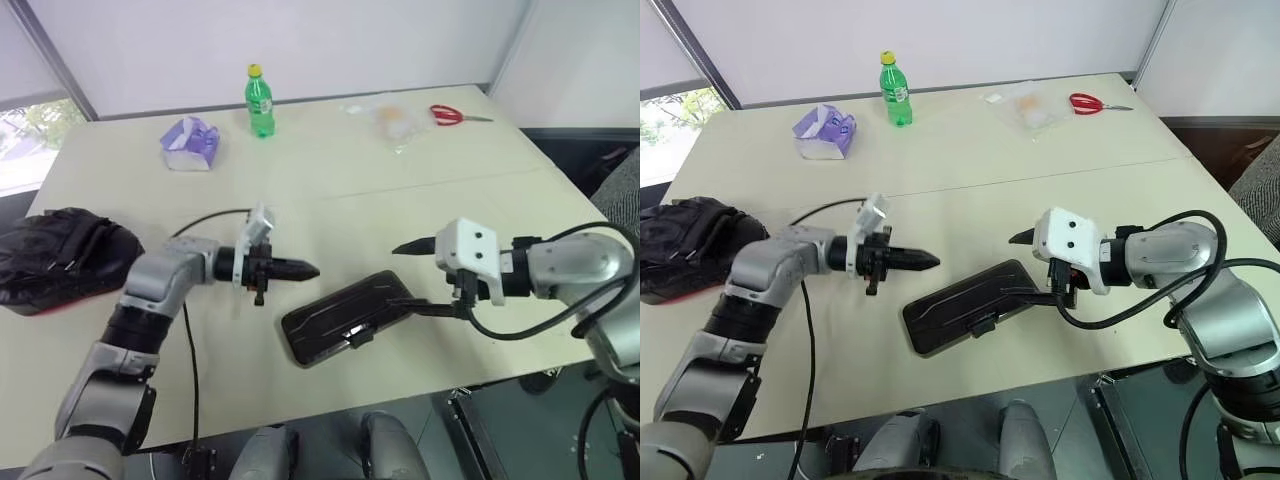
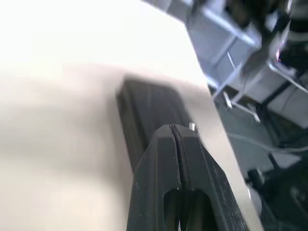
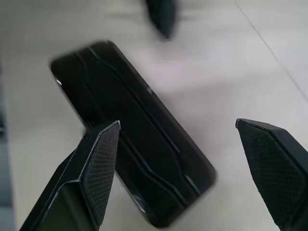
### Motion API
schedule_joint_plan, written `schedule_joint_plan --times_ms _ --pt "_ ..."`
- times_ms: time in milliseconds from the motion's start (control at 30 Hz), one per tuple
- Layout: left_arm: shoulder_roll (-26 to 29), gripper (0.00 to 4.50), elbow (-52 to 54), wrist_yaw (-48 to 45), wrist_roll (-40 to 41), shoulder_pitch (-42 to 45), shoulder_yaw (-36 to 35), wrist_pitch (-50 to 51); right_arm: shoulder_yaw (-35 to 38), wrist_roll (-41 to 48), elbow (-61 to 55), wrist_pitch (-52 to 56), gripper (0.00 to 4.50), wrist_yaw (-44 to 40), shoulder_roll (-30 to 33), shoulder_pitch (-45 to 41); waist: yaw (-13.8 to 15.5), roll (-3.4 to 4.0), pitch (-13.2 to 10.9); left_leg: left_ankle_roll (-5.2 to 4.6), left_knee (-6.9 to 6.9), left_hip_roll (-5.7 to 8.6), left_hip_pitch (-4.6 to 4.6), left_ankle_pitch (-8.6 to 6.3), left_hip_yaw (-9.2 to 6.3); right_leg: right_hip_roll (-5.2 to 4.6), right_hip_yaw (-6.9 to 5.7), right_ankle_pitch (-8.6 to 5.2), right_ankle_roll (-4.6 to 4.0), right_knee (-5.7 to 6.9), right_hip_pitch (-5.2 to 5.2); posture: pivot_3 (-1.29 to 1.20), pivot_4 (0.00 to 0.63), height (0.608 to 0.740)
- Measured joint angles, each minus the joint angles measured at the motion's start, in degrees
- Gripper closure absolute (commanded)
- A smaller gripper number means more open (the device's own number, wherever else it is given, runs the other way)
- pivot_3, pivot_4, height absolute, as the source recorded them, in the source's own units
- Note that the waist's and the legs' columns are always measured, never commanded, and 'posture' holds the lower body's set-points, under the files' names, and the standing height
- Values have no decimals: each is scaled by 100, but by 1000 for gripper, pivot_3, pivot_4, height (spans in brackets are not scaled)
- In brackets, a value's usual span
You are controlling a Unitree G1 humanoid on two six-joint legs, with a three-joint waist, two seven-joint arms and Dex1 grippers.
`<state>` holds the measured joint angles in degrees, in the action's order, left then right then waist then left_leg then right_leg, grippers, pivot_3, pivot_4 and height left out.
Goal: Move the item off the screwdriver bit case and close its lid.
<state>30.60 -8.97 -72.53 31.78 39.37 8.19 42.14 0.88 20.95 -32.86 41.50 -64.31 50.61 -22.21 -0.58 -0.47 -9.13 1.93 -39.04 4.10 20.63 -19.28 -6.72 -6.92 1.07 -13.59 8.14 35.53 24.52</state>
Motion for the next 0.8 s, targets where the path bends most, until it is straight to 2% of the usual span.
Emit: schedule_joint_plan --times_ms 67,100,133,233,433,600,800 --pt "-92 4500 -163 64 -83 147 0 -74 -62 164 -82 87 1833 60 -38 25 2 0 0 0 1 0 0 0 0 0 0 0 0 0 0 0 150 740" --pt "-137 4500 -289 89 -179 173 16 -184 -92 241 -133 123 2327 89 -52 77 4 0 0 0 2 1 -1 0 1 0 -1 0 0 -1 0 0 150 740" --pt "-168 4500 -432 116 -290 178 40 -303 -162 306 -184 158 3023 107 -74 158 3 0 0 0 1 1 -1 0 1 0 -1 0 1 -1 0 0 150 740" --pt "-299 4500 -871 181 -636 187 210 -648 -396 514 -296 273 4466 180 -178 434 9 -1 -1 0 1 2 1 0 2 0 0 1 1 -3 0 0 150 740" --pt "-736 4500 -1657 275 -1306 207 542 -1406 -1035 610 -520 299 4466 335 -239 872 23 -6 -5 0 -5 3 12 0 3 0 0 5 8 -8 5 0 150 740" --pt "-1119 4500 -1981 288 -1555 319 650 -1676 -1806 8 -310 47 4466 703 -334 920 16 -7 -5 0 -6 5 16 0 6 0 -2 5 9 -10 6 0 150 740" --pt "-1283 4500 -2025 256 -1729 344 688 -1794 -2046 -519 146 -159 4466 1016 -336 975 9 -7 -5 0 -6 5 17 0 7 0 -2 5 9 -10 8 0 150 740"
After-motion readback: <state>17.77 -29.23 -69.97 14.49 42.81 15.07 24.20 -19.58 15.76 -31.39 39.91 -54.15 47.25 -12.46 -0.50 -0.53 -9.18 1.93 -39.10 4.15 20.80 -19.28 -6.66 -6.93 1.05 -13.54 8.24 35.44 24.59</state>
